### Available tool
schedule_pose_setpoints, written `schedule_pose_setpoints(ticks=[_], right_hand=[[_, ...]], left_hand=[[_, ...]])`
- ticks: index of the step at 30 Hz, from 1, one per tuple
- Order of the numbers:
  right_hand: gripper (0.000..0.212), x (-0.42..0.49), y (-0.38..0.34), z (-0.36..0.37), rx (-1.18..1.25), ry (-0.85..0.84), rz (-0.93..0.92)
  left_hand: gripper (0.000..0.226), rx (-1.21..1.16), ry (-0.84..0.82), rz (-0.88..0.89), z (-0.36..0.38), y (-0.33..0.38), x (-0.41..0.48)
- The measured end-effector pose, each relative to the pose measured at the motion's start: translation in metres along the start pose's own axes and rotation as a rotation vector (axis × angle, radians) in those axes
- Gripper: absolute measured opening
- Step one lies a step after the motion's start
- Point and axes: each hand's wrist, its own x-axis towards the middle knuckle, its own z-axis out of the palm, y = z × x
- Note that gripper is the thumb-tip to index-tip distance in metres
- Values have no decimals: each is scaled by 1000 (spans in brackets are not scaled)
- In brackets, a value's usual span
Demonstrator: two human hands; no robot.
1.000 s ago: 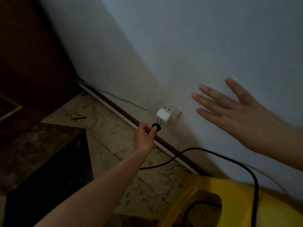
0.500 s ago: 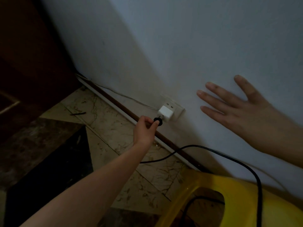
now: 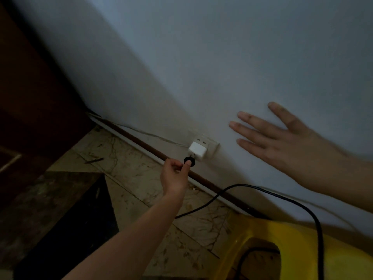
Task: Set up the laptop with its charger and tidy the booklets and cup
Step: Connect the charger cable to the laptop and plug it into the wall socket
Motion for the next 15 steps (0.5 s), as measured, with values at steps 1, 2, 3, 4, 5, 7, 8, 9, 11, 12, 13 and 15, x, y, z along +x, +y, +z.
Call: schedule_pose_setpoints(ticks=[1,2,3,4,5,7,8,9,11,12,13,15], right_hand=[[83,2,-2,-4,-38,-31,-15],[85,2,-2,-4,-64,-72,-37],[86,1,-3,-6,-80,-130,-49],[87,0,-2,-8,-109,-193,-45],[87,1,1,-11,-100,-238,-18],[87,3,2,-16,-97,-320,-12],[88,3,2,-15,-100,-334,-41],[88,4,3,-14,-76,-351,-69],[87,3,1,-13,-30,-440,-79],[86,3,1,-14,-7,-468,-74],[84,3,1,-15,6,-491,-86],[79,4,4,-17,22,-501,-117]], left_hand=[[20,-25,-5,-33,1,0,0],[20,-38,-4,-50,0,1,0],[21,-33,0,-52,0,1,0],[20,-16,-5,-46,-2,1,0],[20,8,-33,-49,-5,2,1],[23,71,-176,-105,-9,7,2],[28,112,-266,-137,-11,11,2],[33,148,-329,-146,-12,14,2],[38,198,-349,-104,-14,18,3],[38,208,-330,-77,-15,18,4],[38,199,-310,-55,-15,16,4],[36,153,-280,-18,-15,12,1]])
